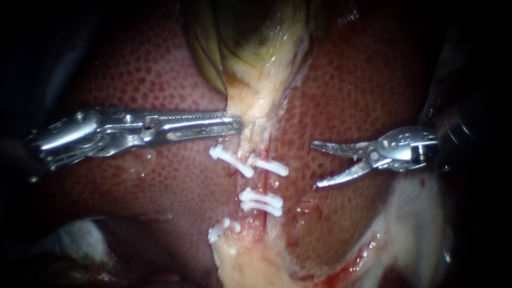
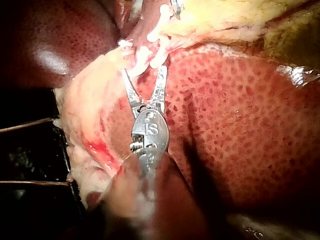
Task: Go to the cutting position right tube
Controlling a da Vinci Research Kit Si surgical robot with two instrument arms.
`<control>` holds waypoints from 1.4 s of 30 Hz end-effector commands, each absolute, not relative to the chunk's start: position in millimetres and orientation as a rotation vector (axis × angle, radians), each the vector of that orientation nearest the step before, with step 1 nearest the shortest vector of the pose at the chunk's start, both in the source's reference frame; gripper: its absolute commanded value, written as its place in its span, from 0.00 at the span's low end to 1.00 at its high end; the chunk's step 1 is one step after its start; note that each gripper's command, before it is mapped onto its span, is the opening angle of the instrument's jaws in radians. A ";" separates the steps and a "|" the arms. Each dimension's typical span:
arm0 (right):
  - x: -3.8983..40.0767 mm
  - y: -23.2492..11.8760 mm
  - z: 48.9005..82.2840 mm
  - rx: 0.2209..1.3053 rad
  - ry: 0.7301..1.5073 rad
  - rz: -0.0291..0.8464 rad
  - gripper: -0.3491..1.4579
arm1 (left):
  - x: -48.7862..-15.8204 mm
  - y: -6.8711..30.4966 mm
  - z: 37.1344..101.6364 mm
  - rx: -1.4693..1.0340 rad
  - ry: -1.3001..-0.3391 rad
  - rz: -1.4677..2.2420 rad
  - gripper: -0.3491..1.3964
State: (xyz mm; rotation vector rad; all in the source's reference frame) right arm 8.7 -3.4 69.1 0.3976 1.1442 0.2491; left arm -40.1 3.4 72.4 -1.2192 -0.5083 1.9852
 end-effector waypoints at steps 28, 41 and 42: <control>9.0 -3.6 69.3 0.403 1.151 0.245 0.99 | -31.0 9.3 61.6 -1.288 -0.409 1.915 0.00; 9.9 -4.0 69.8 0.426 1.161 0.251 0.99 | -30.8 9.2 61.2 -1.290 -0.408 1.912 0.00; 10.1 -4.2 70.0 0.432 1.163 0.252 0.99 | -30.7 9.2 61.2 -1.290 -0.408 1.912 0.00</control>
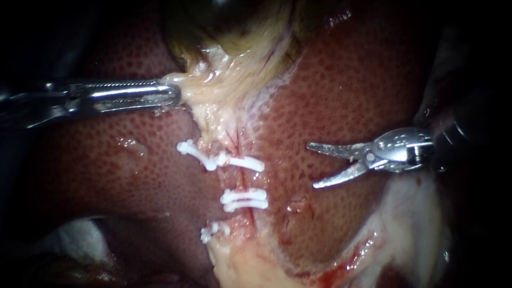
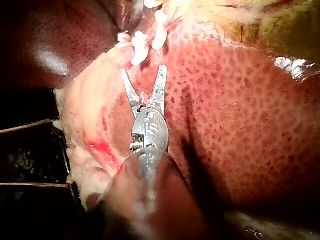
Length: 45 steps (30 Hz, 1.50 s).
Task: Go to the cutting position right tube
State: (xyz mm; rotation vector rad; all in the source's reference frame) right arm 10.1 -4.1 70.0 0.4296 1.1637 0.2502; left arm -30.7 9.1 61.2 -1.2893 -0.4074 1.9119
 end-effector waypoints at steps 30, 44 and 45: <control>19.6 -10.7 81.7 0.665 1.027 0.265 0.98 | -30.5 9.1 61.2 -1.289 -0.407 1.912 0.00; 20.8 -11.0 81.2 0.819 1.072 0.272 0.98 | -30.5 9.3 61.5 -1.288 -0.406 1.912 0.00; 20.8 -11.1 81.2 0.827 1.072 0.269 0.98 | -30.5 9.3 61.5 -1.287 -0.403 1.911 0.00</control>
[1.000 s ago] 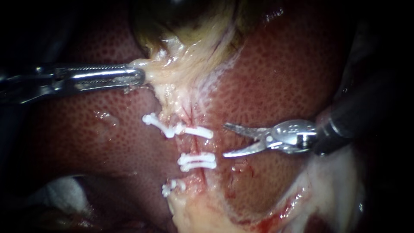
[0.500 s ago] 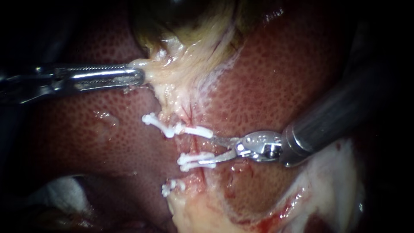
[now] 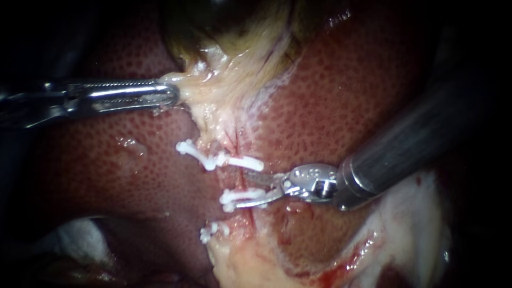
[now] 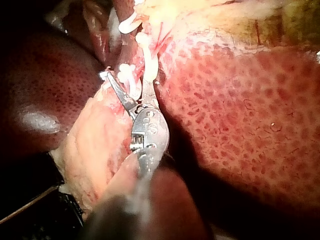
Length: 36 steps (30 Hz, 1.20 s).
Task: Go to the cutting position right tube
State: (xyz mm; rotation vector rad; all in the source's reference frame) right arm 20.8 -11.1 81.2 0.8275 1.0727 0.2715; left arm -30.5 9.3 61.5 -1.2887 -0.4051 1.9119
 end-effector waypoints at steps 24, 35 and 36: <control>23.2 -10.6 81.3 0.990 1.120 0.298 0.88 | -30.6 9.7 62.4 -1.285 -0.400 1.911 0.00; 25.2 -10.3 81.6 1.033 1.166 0.346 0.85 | -30.8 9.6 62.5 -1.285 -0.397 1.911 0.00; 25.3 -10.3 81.6 1.033 1.166 0.347 0.85 | -30.8 9.6 62.6 -1.285 -0.397 1.911 0.00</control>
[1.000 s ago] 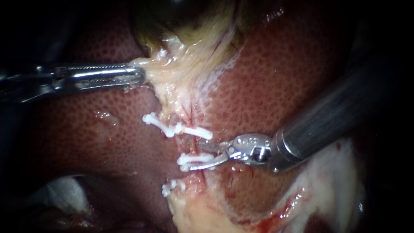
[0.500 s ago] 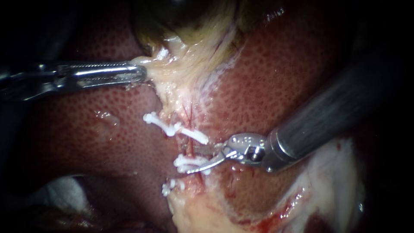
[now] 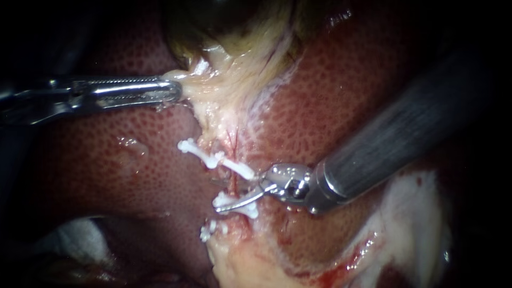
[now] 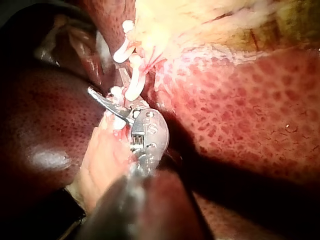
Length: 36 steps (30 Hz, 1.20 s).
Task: Go to the cutting position right tube
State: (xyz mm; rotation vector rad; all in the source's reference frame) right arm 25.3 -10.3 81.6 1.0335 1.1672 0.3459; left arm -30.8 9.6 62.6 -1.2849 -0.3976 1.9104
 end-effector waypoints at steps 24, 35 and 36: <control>26.6 -9.7 82.3 0.998 1.175 0.398 0.78 | -30.9 9.5 62.7 -1.285 -0.396 1.911 0.00; 26.6 -9.7 82.3 0.997 1.175 0.398 0.77 | -30.9 9.5 62.7 -1.285 -0.395 1.911 0.00; 26.6 -9.7 82.3 0.997 1.175 0.398 0.77 | -30.9 9.5 62.7 -1.285 -0.395 1.911 0.00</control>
